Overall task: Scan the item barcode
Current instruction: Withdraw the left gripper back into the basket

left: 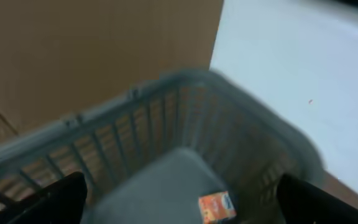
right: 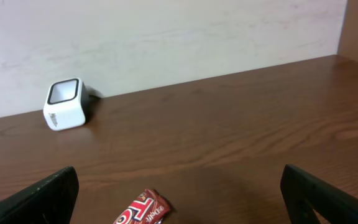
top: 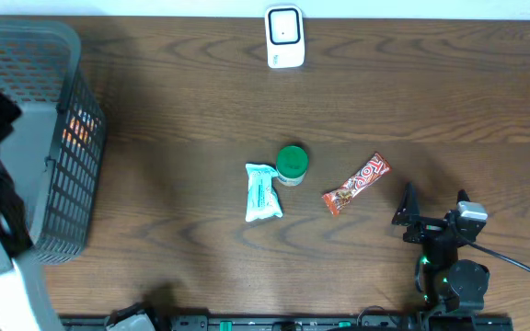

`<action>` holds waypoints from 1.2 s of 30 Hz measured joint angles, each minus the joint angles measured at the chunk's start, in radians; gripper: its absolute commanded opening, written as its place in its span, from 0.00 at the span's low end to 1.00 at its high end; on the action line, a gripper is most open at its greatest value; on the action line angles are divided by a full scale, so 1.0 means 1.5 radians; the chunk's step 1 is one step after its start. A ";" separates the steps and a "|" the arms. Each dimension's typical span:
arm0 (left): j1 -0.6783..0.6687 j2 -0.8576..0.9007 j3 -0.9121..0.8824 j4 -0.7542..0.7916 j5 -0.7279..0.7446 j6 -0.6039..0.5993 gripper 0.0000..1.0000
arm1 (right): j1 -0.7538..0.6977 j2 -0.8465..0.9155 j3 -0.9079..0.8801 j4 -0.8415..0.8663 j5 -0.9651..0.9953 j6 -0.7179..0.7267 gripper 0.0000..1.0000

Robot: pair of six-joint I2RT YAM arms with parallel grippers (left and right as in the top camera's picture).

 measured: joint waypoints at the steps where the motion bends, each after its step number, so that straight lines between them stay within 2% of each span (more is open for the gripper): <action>1: 0.019 0.022 0.000 -0.002 0.021 -0.007 0.98 | 0.000 0.000 0.000 0.000 0.000 0.000 0.99; 6: 0.069 0.148 0.000 -0.019 0.113 -0.031 0.98 | 0.000 0.000 0.000 0.000 0.000 0.000 0.99; 16: 0.069 0.385 0.000 -0.021 0.219 0.006 0.98 | 0.000 0.000 0.000 0.000 0.000 0.000 0.99; 23: 0.069 0.473 0.000 -0.009 0.276 0.045 0.98 | 0.000 0.000 0.000 0.000 0.000 0.000 0.99; 36: 0.069 0.601 0.000 0.047 0.290 0.113 0.98 | 0.000 0.000 0.000 0.000 0.000 0.000 0.99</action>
